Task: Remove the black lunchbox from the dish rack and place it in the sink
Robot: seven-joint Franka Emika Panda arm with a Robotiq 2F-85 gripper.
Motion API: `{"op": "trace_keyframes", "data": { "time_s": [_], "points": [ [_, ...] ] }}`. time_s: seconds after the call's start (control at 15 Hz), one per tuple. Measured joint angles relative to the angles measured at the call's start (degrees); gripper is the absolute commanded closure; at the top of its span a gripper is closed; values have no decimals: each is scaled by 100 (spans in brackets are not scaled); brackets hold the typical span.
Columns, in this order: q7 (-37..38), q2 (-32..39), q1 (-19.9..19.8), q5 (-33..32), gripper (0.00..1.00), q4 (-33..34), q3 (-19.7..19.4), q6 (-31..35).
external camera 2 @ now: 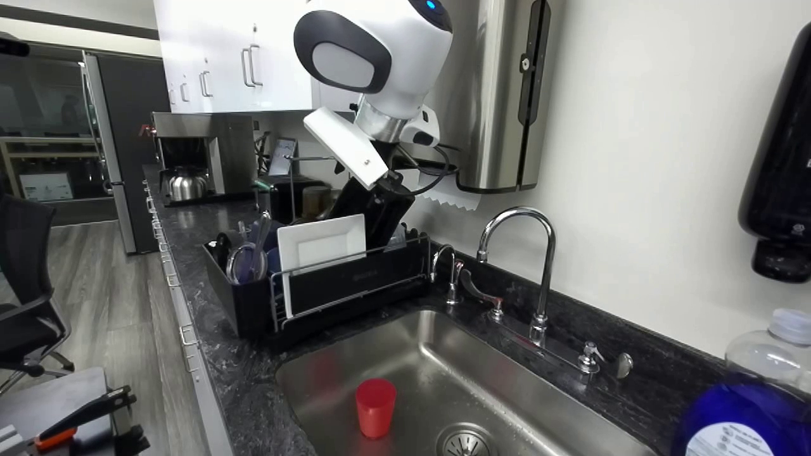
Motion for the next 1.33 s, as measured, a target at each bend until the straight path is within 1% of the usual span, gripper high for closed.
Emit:
{"op": "trace_keyframes", "data": {
  "time_s": [0.4,1.07,1.33],
  "points": [
    [-429,24,39,-2,0,7,219,-5],
    [-432,24,37,-5,0,7,228,-7],
    [-964,85,55,-38,0,-2,298,-6]
  ]
}}
